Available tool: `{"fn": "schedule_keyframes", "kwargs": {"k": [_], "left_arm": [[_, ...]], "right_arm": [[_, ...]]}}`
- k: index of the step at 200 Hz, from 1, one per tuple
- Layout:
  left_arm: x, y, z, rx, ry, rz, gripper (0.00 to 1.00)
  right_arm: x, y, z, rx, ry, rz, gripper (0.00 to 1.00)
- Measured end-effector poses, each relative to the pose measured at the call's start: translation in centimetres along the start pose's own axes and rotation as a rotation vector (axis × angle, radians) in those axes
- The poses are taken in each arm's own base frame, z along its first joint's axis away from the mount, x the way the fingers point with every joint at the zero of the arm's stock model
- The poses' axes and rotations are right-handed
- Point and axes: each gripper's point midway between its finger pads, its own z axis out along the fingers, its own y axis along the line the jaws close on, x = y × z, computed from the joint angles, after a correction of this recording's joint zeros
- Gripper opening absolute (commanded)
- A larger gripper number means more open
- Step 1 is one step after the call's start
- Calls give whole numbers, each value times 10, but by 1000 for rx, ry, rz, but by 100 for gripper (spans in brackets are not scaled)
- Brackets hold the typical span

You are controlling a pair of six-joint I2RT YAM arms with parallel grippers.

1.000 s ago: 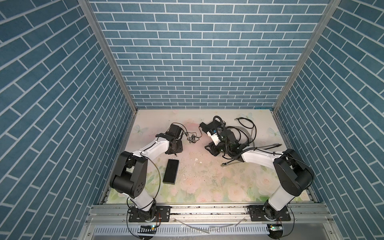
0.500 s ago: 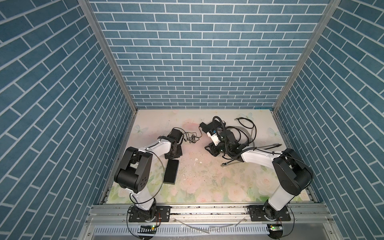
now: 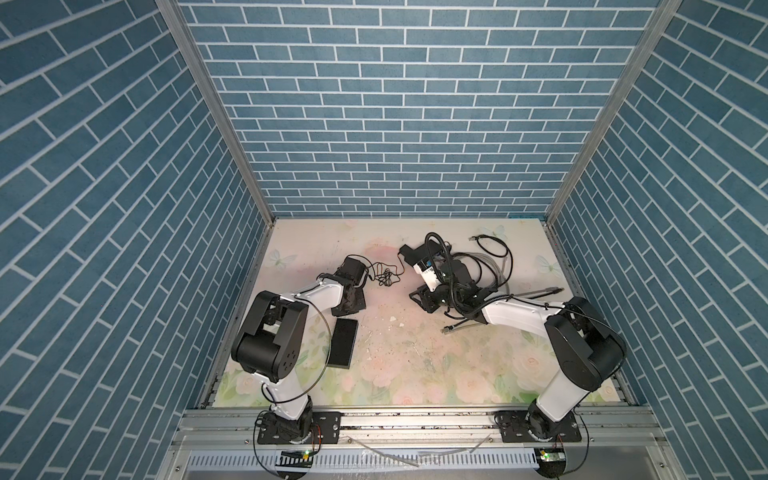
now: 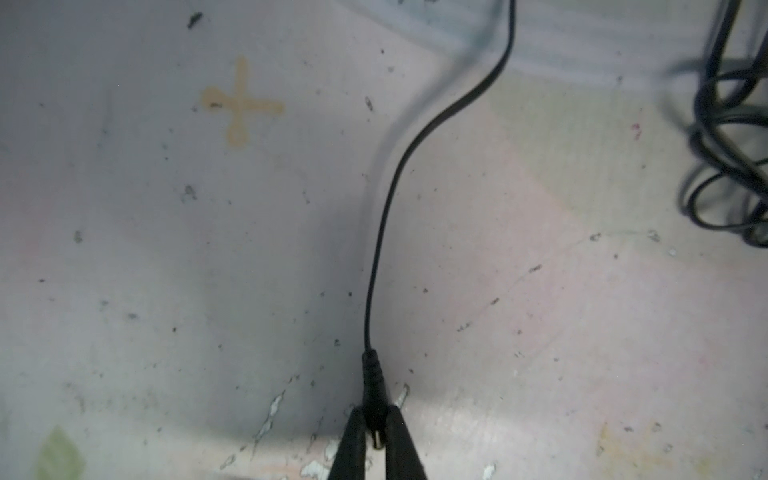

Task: Insert the plug into the switch port
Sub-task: 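Grasp the black cord's barrel plug with the left gripper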

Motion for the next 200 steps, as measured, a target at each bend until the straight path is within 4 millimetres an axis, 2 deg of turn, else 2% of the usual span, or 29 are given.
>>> {"fn": "schedule_keyframes", "kwargs": {"k": [31, 80, 105, 144, 200], "left_arm": [[-3, -2, 1, 12, -19, 10, 2], [1, -15, -1, 105, -63, 80, 2], [7, -39, -13, 189, -100, 191, 2], [10, -87, -48, 378, -238, 356, 2], [19, -114, -68, 549, -338, 440, 3]], "right_arm": [[1, 0, 0, -2, 2, 1, 40], [1, 1, 0, -4, 4, 14, 41], [2, 0, 5, -5, 18, 61, 41], [-9, 5, 7, -32, 8, 139, 41], [-25, 14, 7, -79, -6, 202, 41]]}}
